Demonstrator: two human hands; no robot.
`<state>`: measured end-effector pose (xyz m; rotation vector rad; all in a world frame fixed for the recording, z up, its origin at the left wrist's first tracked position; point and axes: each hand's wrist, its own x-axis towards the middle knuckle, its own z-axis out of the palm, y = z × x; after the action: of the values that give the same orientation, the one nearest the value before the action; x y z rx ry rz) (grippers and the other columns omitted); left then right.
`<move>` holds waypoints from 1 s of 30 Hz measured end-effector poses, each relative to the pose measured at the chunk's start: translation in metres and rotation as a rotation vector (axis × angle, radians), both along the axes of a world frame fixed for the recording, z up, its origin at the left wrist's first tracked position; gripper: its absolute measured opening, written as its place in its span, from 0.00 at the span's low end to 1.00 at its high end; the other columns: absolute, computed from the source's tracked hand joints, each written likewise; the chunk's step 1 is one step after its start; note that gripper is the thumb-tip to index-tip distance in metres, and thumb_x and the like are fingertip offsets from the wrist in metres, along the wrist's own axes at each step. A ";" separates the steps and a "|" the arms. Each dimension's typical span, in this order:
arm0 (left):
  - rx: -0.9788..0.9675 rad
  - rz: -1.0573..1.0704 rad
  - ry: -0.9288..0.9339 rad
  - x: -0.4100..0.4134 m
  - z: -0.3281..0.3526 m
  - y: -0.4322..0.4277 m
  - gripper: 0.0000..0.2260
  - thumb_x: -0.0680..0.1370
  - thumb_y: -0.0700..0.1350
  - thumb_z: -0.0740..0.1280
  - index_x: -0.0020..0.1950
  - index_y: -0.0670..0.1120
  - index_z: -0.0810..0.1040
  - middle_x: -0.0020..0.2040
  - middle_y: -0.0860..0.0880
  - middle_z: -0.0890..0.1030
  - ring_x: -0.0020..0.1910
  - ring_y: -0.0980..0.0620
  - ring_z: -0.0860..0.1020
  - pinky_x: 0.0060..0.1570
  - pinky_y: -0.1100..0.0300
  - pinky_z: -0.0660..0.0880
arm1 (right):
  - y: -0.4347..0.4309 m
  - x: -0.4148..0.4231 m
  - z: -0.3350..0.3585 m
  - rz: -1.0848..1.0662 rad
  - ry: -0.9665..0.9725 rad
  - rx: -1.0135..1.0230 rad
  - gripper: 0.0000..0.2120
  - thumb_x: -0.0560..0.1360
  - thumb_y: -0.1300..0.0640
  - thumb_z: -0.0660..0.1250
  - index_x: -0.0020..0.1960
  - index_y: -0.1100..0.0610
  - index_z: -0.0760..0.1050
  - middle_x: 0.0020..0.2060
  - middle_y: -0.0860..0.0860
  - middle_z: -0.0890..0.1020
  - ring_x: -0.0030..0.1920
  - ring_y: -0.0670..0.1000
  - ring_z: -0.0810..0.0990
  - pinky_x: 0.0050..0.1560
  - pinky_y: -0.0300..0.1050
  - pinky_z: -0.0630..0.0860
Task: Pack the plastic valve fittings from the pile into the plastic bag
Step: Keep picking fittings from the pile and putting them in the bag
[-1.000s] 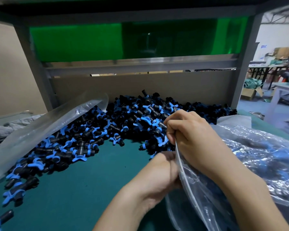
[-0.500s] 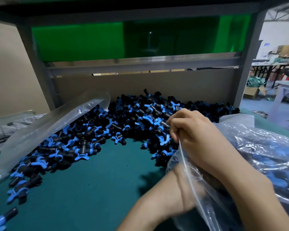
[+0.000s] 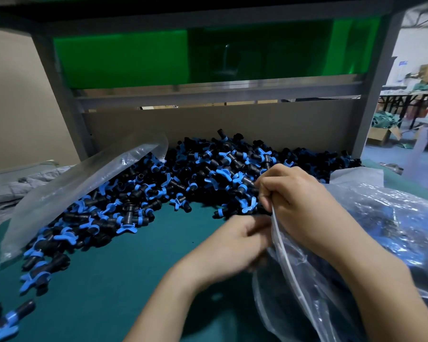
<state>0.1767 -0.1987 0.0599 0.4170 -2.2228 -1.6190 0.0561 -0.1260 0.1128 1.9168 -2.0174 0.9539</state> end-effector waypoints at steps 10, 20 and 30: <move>-0.585 1.079 -0.707 0.084 -0.089 -0.108 0.22 0.83 0.53 0.54 0.77 0.52 0.61 0.67 0.43 0.70 0.67 0.43 0.68 0.65 0.48 0.65 | 0.000 -0.002 -0.002 -0.007 -0.011 0.030 0.19 0.71 0.69 0.56 0.29 0.48 0.64 0.46 0.44 0.77 0.52 0.53 0.72 0.55 0.52 0.70; -0.705 1.193 -0.829 0.085 -0.089 -0.129 0.20 0.83 0.54 0.47 0.74 0.53 0.64 0.58 0.44 0.76 0.46 0.47 0.77 0.40 0.55 0.69 | 0.000 -0.004 -0.004 -0.003 -0.018 0.021 0.20 0.70 0.69 0.56 0.28 0.47 0.64 0.46 0.44 0.78 0.53 0.54 0.74 0.55 0.52 0.70; -0.660 1.310 -0.704 0.087 -0.089 -0.124 0.09 0.81 0.46 0.56 0.57 0.42 0.65 0.44 0.42 0.80 0.41 0.42 0.79 0.40 0.49 0.75 | 0.001 -0.004 -0.004 0.006 -0.021 0.029 0.20 0.71 0.69 0.56 0.28 0.48 0.64 0.46 0.43 0.77 0.54 0.53 0.74 0.56 0.52 0.70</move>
<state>0.2637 -0.3223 -0.0293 1.8707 -1.8445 -0.0283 0.0517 -0.1248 0.1091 1.9367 -2.0497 0.9549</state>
